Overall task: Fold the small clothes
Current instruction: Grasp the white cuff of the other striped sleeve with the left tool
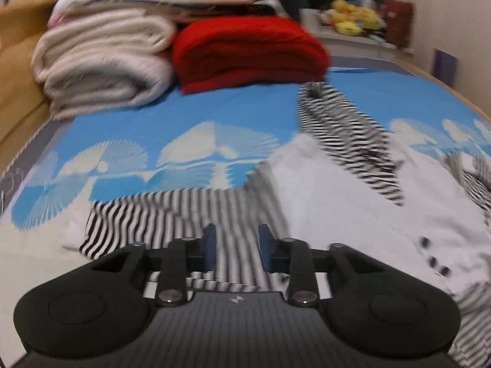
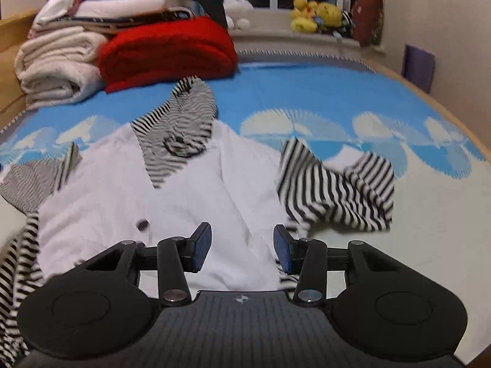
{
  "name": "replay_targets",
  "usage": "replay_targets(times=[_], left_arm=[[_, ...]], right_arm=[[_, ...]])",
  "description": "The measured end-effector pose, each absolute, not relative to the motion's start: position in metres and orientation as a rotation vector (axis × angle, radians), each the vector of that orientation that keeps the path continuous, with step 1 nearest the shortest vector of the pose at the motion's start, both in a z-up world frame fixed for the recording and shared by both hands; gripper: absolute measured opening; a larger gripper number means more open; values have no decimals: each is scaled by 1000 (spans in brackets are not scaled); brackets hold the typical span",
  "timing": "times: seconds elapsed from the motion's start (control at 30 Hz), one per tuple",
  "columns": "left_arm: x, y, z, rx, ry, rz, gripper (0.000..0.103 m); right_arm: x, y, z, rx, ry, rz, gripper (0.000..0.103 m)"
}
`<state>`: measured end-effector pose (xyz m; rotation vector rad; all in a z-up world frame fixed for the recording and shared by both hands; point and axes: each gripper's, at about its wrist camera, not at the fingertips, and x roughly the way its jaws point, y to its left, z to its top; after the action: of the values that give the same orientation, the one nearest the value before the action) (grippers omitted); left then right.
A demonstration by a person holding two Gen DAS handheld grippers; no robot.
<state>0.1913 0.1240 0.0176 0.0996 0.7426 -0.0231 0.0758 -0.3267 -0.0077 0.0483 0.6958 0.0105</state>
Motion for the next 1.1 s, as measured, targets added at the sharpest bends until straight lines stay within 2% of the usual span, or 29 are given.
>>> replay_targets(times=[0.37, 0.43, 0.5, 0.53, 0.7, 0.73, 1.07, 1.1], left_arm=[[236, 250, -19, -161, 801, 141, 21], [241, 268, -26, -199, 818, 179, 21], [247, 285, -33, -242, 836, 211, 24], [249, 293, -37, -261, 843, 229, 25], [263, 331, -56, -344, 877, 332, 50], [267, 337, -60, -353, 882, 355, 52], [283, 386, -88, -535, 860, 430, 53], [286, 386, -88, -530, 859, 438, 49]], right_arm=[[124, -284, 51, -52, 583, 124, 48], [146, -276, 60, -52, 559, 147, 50], [173, -271, 66, -15, 551, 188, 57], [185, -269, 66, 8, 547, 211, 57], [222, -253, 47, 36, 545, 220, 57], [227, -249, 42, 51, 569, 218, 57], [251, -227, 24, 114, 612, 260, 57], [251, -228, 22, 122, 626, 258, 57]])
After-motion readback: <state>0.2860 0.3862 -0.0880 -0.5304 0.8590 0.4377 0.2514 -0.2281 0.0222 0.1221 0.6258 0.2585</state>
